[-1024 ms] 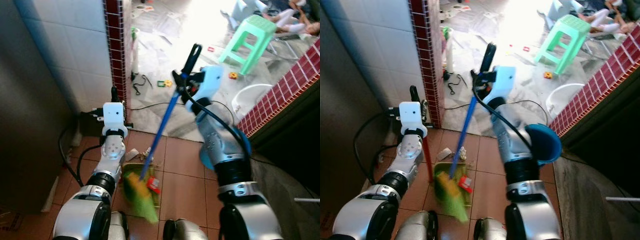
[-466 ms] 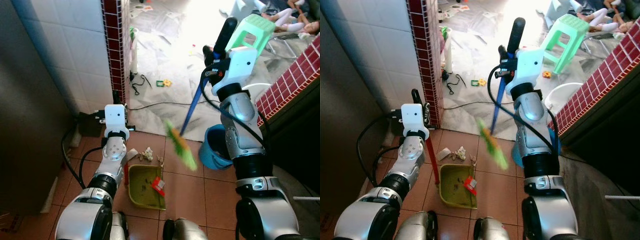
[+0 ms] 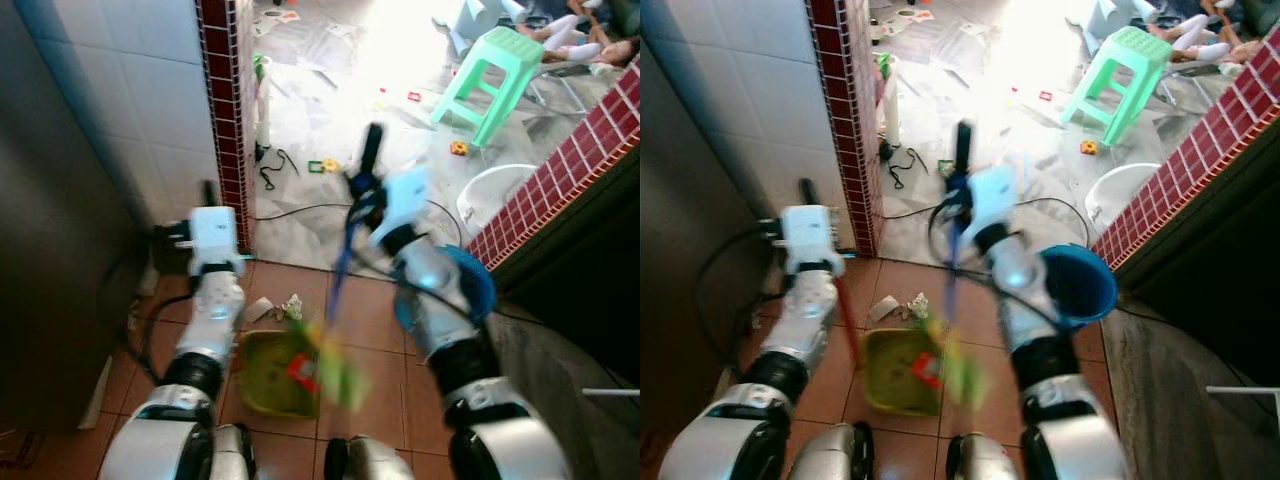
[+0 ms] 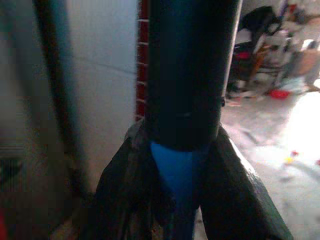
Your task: Sweep floor
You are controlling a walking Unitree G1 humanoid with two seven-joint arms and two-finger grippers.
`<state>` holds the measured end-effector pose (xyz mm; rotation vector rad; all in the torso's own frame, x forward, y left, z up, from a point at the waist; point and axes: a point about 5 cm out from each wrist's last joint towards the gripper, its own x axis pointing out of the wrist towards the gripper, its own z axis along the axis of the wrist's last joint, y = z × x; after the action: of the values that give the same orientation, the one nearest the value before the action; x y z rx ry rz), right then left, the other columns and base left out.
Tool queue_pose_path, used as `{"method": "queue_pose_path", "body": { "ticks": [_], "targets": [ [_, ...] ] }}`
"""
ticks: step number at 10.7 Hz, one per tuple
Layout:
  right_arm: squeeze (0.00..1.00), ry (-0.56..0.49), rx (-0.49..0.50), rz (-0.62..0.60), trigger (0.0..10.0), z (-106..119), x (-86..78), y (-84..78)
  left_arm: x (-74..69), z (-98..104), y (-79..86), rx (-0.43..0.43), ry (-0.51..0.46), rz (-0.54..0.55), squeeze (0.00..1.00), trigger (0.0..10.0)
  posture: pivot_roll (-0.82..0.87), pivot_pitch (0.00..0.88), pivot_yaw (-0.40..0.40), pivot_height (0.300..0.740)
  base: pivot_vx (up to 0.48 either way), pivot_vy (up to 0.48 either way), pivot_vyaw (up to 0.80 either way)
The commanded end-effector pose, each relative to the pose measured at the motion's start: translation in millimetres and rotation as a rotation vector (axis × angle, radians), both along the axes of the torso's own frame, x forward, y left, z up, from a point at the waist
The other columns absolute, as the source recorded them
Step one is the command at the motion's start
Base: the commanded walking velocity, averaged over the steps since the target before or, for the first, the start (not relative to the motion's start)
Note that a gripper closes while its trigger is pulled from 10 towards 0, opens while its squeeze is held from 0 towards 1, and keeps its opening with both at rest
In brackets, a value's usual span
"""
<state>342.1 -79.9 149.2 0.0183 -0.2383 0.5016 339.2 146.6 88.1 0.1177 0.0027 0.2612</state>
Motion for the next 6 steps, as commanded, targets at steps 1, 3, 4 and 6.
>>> {"method": "queue_pose_path", "body": {
  "ticks": [1, 3, 4, 6],
  "targets": [
    [0.0, -0.044, -0.025, 0.037, 10.0, 8.5, 0.0, -1.0, -5.0, -9.9, 12.6, 0.094, 0.066, 0.045, 0.0, 10.0, -0.02, 0.104, -0.091, 0.74, 0.0, 0.0, 0.0],
    [0.0, -0.034, -0.045, 0.108, 10.0, 12.4, -1.6, -6.8, -5.0, -9.4, 17.2, 0.103, 0.089, 0.073, 0.0, 10.0, -0.03, 0.103, -0.088, 0.74, 0.0, 0.0, 0.0],
    [0.0, -0.034, -0.04, 0.153, 10.0, 20.4, -2.2, -9.1, -5.1, -10.4, 15.5, 0.098, 0.102, 0.071, 0.0, 10.0, -0.04, 0.102, -0.085, 0.74, 0.0, 0.0, 0.0],
    [0.0, -0.015, -0.031, 0.334, 10.0, 32.7, -13.6, 1.3, -5.1, -13.3, 10.2, 0.098, 0.125, 0.062, 0.0, 10.0, -0.05, 0.097, -0.078, 0.74, 0.0, 0.0, 0.0]
  ]
}}
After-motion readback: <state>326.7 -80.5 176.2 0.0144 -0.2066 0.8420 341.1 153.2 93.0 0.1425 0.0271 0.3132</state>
